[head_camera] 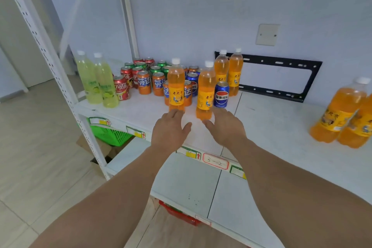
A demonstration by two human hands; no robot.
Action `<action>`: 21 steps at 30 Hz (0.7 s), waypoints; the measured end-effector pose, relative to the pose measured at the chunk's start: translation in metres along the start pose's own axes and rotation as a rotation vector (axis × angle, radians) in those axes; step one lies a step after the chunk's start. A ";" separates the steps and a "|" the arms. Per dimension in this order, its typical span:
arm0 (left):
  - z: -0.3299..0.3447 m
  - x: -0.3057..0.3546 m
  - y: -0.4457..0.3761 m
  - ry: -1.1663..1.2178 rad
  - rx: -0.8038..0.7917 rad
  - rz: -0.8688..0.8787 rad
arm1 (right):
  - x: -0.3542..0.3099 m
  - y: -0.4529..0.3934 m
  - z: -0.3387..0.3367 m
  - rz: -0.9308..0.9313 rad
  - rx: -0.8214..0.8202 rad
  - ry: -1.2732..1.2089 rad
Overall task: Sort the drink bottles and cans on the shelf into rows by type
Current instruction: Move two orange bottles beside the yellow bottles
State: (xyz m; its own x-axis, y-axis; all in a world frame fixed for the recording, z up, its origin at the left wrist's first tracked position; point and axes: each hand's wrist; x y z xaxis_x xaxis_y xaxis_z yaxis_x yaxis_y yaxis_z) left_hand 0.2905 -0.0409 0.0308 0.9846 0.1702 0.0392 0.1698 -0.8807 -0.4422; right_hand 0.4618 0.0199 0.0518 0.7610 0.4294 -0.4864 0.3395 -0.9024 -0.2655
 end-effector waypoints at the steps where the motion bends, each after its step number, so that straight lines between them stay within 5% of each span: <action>1: 0.006 -0.003 -0.010 0.049 -0.004 -0.044 | 0.000 -0.010 0.005 0.018 0.025 -0.057; 9: 0.057 -0.023 -0.099 0.576 0.020 -0.377 | 0.010 -0.100 0.041 0.279 0.224 -0.610; 21: 0.102 -0.038 -0.146 0.784 -0.024 -0.366 | 0.026 -0.142 0.067 0.381 0.185 -0.849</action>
State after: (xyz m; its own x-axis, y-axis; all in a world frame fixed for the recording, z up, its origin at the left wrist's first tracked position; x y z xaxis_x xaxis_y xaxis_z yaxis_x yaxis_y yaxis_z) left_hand 0.2239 0.1264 0.0029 0.6100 0.0985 0.7863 0.4737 -0.8407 -0.2621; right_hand 0.3967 0.1620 0.0210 0.1211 0.0562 -0.9911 0.0031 -0.9984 -0.0562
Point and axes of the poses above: each hand's wrist, its own y-axis away from the middle knuckle, its own z-axis out of the palm, x = y × z, and after that the axes turned 15 degrees about -y, right-handed
